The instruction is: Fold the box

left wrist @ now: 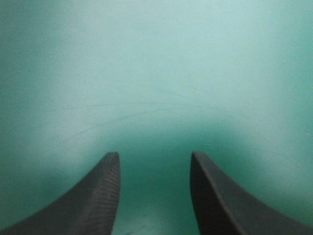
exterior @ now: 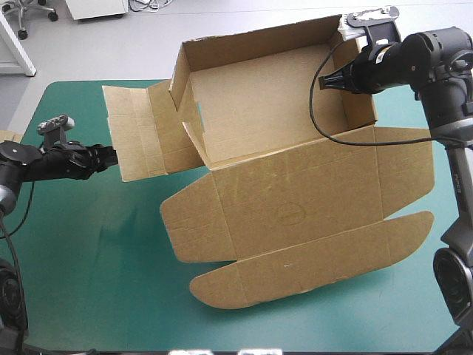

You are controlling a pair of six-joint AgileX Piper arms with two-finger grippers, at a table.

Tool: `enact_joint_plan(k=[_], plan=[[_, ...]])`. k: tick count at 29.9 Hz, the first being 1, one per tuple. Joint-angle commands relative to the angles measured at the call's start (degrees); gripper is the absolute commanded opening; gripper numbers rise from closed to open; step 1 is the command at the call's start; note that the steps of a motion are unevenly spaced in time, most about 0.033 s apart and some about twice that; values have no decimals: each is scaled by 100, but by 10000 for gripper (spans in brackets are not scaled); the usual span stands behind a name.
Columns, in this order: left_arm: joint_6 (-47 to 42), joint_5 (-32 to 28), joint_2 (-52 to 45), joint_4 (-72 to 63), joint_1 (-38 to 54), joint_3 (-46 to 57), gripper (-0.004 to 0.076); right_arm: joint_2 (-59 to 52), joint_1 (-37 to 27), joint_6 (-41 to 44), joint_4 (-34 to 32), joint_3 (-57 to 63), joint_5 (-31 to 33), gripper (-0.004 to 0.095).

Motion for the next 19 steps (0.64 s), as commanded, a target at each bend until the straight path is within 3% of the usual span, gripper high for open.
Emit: enact_joint_plan(k=[1,8,12,19], plan=[[1565,506,71,-2148,25,-57,335,-347,-42,56,267,-190,35,-20],[2875,1467,483,-4227,25,-57,335,-411,-42,56,403,-190,35,-19],[3183,2651,660,-5355,25,-57,335,-411,-42,56,372,-190,35,-19],[3093,2639,637,-5463,-85,-68,335,-401,-42,56,360,-190,35,-19]])
